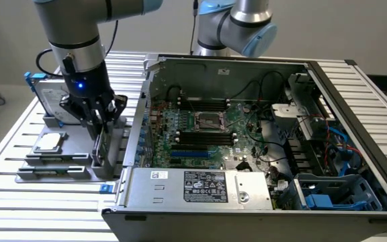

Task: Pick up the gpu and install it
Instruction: 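Pick up the gpu and move the gpu toward the slot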

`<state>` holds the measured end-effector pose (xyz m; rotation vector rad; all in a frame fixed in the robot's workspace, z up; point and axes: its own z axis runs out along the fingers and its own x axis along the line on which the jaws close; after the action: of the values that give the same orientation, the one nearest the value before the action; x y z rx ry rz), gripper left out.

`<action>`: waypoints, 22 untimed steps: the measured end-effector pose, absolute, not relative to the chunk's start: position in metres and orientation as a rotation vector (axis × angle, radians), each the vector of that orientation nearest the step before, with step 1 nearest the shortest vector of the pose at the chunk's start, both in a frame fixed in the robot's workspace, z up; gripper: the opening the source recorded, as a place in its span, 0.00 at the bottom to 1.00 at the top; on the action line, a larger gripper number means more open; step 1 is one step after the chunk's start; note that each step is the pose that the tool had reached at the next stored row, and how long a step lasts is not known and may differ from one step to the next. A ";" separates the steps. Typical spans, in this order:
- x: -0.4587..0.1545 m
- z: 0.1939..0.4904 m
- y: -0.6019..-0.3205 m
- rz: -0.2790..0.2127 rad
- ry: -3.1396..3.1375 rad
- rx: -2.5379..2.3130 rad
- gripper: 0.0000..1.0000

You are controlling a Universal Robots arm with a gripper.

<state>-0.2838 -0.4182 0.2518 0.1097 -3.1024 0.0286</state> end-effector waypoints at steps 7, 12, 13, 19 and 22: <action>-0.284 0.278 -0.418 0.028 -3.102 0.109 0.26; -0.284 0.301 -0.418 0.028 -3.102 0.107 0.26; -0.284 0.306 -0.418 0.028 -3.102 0.107 0.26; -0.284 0.333 -0.418 0.028 -3.103 0.100 0.26; -0.284 0.346 -0.418 0.028 -3.103 0.099 0.26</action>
<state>-0.2841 -0.4182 0.3456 0.0990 -3.1026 0.0280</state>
